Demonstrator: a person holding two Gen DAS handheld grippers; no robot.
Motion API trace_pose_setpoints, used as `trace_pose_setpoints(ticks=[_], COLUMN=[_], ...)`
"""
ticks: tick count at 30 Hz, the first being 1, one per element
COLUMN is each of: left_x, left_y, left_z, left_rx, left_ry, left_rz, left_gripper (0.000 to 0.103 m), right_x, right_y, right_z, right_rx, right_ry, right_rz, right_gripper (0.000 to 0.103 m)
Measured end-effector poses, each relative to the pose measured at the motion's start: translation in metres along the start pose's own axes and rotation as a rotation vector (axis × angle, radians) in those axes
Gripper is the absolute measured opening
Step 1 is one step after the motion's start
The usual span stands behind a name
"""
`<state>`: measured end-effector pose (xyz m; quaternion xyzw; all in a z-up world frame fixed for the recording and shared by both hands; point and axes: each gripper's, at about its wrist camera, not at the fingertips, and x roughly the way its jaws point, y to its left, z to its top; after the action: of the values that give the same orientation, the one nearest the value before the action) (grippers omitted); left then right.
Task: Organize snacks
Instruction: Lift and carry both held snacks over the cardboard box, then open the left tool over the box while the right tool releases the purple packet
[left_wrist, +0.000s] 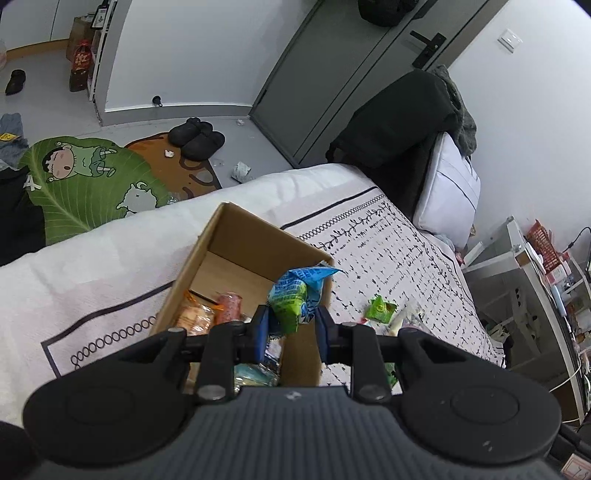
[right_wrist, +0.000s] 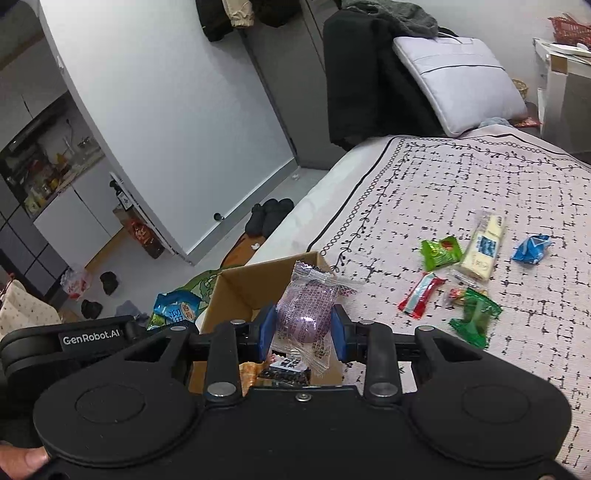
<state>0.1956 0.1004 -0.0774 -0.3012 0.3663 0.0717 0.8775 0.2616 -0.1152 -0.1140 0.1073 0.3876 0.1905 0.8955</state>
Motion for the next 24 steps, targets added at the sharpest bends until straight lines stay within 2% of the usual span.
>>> trace_pose_setpoints(ticks=[14, 24], left_x=[0.028, 0.055], left_y=[0.030, 0.037], left_z=[0.018, 0.021], left_rx=[-0.050, -0.066], left_ry=[0.036, 0.075], left_rz=[0.042, 0.097], left_gripper=[0.026, 0.026], right_x=[0.041, 0.066], right_y=[0.013, 0.013], right_z=[-0.002, -0.005], right_rx=[-0.009, -0.018], right_ry=[0.068, 0.119], right_rz=[0.020, 0.033], right_gripper=[0.032, 0.032])
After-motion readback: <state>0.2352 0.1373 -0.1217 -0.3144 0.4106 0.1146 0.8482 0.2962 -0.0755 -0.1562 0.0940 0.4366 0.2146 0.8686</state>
